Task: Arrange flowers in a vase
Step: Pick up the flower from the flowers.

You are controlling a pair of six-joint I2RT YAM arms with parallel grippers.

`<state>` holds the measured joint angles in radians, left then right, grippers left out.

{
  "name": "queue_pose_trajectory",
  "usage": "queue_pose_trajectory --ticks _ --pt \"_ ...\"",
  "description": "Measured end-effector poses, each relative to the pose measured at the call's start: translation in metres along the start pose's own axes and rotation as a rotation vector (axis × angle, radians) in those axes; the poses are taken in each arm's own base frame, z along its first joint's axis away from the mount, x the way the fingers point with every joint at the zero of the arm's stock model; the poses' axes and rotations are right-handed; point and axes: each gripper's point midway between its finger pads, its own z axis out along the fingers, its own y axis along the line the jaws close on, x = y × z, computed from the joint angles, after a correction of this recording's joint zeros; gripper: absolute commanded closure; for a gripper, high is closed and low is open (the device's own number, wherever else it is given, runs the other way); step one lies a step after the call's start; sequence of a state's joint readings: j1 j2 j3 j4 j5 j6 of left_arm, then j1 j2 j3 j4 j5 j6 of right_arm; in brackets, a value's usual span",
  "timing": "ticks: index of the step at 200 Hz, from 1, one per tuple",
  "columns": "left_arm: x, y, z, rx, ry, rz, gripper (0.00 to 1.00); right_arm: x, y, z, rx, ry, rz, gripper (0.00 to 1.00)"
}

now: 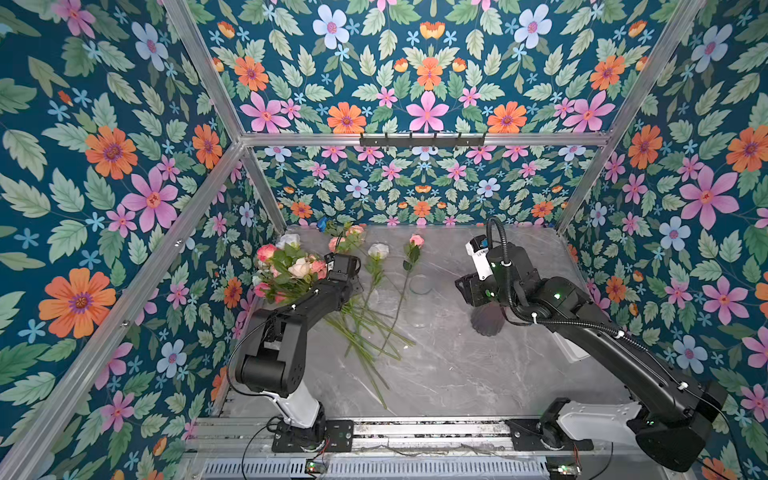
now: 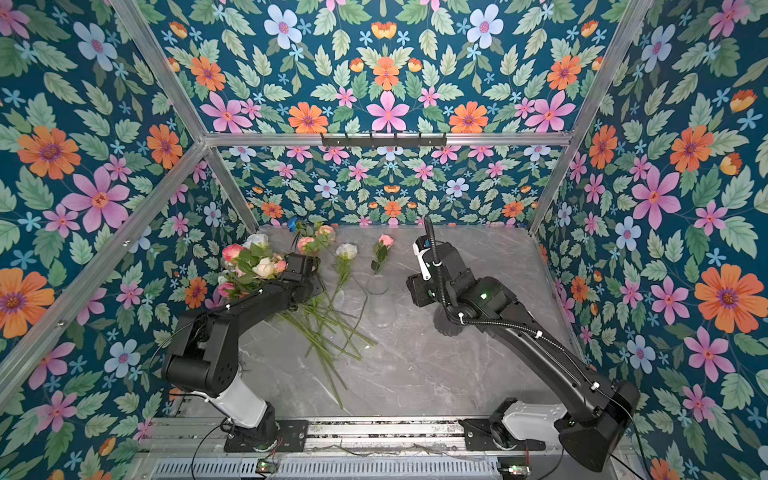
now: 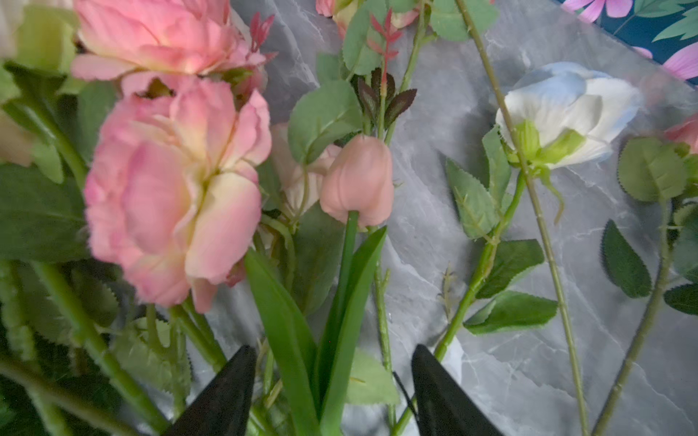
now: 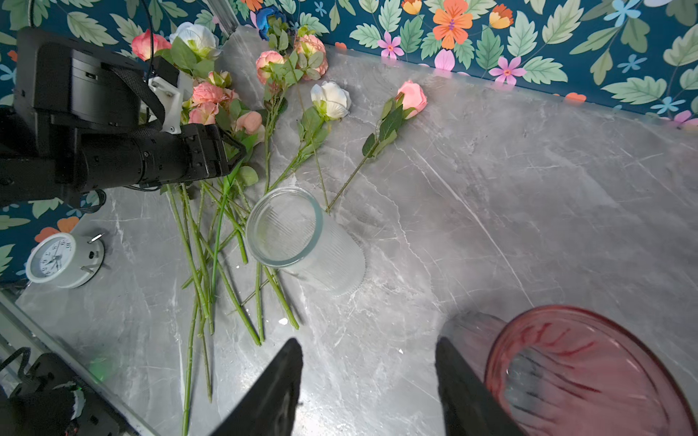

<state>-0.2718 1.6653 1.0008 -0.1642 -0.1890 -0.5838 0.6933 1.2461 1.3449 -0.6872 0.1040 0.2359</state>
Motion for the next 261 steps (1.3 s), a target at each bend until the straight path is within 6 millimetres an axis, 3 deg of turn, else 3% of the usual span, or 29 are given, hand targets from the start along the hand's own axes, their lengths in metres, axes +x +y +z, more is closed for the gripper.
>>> queue_pose_trajectory --ticks 17,53,89,130,147,228,261 --pt "0.002 -0.002 0.003 -0.018 -0.002 0.027 0.44 0.0 -0.001 0.0 0.001 -0.001 0.003 0.43" --pt "0.016 0.0 0.014 -0.054 0.024 0.079 0.49 0.0 -0.003 0.001 -0.004 0.0 0.009 0.43" --pt "0.021 0.007 0.018 -0.093 0.031 0.095 0.75 -0.001 -0.002 0.0 -0.007 0.0 0.011 0.43" --pt "0.021 0.01 0.012 -0.098 0.021 0.094 0.94 -0.003 -0.003 -0.001 -0.006 -0.005 0.012 0.43" --pt "0.014 0.008 0.005 -0.086 0.001 0.088 1.0 -0.003 -0.003 -0.001 -0.007 -0.007 0.013 0.43" --pt "-0.029 -0.008 -0.053 0.023 -0.116 0.059 1.0 -0.003 -0.003 0.0 -0.006 -0.003 0.013 0.43" --pt "-0.039 -0.017 -0.086 0.125 -0.179 0.072 1.0 -0.003 -0.003 0.001 -0.006 -0.006 0.021 0.41"
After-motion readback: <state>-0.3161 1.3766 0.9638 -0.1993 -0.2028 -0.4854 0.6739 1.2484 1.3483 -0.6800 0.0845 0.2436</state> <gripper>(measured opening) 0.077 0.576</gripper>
